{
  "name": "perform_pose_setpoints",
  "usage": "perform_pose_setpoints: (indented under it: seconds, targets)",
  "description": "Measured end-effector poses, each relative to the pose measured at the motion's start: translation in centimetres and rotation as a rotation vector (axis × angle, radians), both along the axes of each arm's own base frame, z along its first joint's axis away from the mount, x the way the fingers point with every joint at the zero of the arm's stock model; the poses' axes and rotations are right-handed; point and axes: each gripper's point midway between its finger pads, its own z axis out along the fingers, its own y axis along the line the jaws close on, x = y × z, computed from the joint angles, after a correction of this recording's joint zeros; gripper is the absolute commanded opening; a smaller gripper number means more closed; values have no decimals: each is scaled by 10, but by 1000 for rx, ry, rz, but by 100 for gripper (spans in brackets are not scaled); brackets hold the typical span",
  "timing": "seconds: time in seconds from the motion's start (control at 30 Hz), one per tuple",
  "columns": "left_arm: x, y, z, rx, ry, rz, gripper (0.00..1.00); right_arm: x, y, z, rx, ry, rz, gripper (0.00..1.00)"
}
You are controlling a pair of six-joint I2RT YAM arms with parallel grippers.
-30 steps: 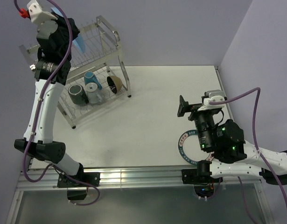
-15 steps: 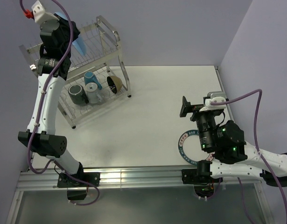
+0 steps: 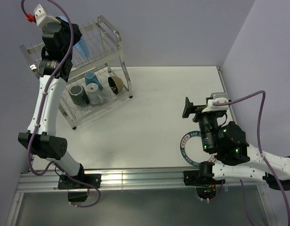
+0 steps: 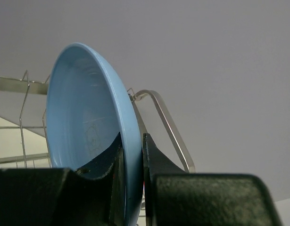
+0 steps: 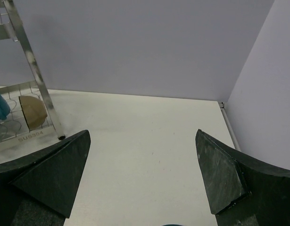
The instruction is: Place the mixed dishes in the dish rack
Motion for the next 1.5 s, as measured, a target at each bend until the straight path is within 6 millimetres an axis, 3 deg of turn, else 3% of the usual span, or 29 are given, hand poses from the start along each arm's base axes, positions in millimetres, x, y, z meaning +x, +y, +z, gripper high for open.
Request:
perform_pose_setpoints:
  seconds: [0.1,0.2,0.23,0.27,0.3,0.33,0.47,0.6,0.7,0.8,0.9,0.97,1.07,1.13,1.23,1.33,1.5]
  targets:
    - [-1,0,-5,-18,2,0,24,0,-2,0,2,0,-3,100]
    - [-3,2,-8,-44,-17,0,34,0,-3,0,4,-1,-3,100]
    - [-3,1,-9,-50,-19,-6,42,0,-3,0,5,-1,-3,100]
    - [-3,-1,-11,-54,-18,-13,76,0,-3,0,4,-1,-3,100]
    - [-3,-1,-14,-53,-8,-17,95,0,-3,0,5,0,-3,100]
    - [-2,-2,-20,-56,11,-18,99,0,-3,-1,6,0,-3,100]
    - [-3,-2,-38,-59,75,-17,99,0,-3,-4,10,12,-5,100]
    - [-6,-1,-43,-57,99,-15,99,0,-3,2,35,42,-25,100]
    - [-19,0,-36,-68,96,-17,99,0,-7,10,109,76,-49,100]
    - [-45,2,-12,-90,47,-26,99,6,-9,6,201,115,-52,100]
    - [-81,0,20,-121,-25,-66,99,20,-7,-26,271,218,-50,100]
    - [-110,-5,42,-142,-78,-112,99,32,-2,-64,311,337,-64,100]
    - [-155,-12,62,-163,-130,-186,99,41,4,-135,357,569,-108,100]
    - [-180,-19,63,-175,-137,-245,99,41,2,-184,393,738,-163,100]
    - [-208,-35,44,-194,-86,-352,98,26,-8,-240,502,927,-256,100]
    - [-218,-60,14,-202,11,-484,98,6,-17,-279,641,1047,-357,96]
    - [-222,-124,-58,-204,286,-730,99,-19,-8,-311,774,1156,-412,85]
